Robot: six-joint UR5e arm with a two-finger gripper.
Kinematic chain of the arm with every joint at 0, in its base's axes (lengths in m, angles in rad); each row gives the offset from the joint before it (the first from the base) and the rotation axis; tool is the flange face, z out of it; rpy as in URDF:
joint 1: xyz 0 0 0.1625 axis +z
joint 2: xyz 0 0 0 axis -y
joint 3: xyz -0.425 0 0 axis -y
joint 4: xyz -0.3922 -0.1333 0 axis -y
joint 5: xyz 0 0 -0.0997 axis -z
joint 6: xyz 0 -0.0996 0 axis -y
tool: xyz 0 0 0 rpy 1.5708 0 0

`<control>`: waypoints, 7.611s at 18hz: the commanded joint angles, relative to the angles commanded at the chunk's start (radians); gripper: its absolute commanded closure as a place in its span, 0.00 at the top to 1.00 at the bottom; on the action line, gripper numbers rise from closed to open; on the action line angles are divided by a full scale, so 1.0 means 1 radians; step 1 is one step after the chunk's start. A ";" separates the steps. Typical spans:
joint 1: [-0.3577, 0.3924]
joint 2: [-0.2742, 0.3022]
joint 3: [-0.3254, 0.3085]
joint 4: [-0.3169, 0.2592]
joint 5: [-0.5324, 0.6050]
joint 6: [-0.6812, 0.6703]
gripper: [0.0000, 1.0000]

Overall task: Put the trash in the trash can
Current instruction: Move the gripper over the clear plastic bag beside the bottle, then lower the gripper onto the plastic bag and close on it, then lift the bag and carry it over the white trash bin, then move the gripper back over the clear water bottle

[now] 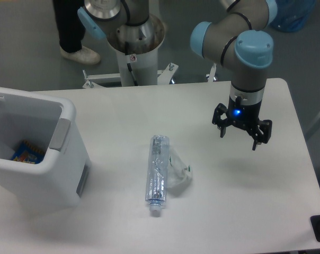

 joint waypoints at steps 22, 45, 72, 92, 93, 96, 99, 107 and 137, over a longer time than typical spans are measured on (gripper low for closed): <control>-0.147 -0.083 -0.078 0.037 0.002 -0.163 1.00; -0.244 -0.258 0.101 0.048 -0.024 -0.439 0.30; -0.161 0.006 0.187 0.037 -0.348 -0.507 0.00; -0.485 0.207 0.198 0.034 -0.526 -0.867 0.11; -0.509 0.203 0.198 0.034 -0.524 -0.865 0.21; -0.543 0.201 0.166 0.038 -0.518 -0.853 0.92; -0.552 0.207 0.129 0.040 -0.518 -0.821 1.00; -0.438 0.158 0.155 0.045 -0.512 -0.822 1.00; -0.373 -0.425 0.503 -0.362 -0.057 -0.871 1.00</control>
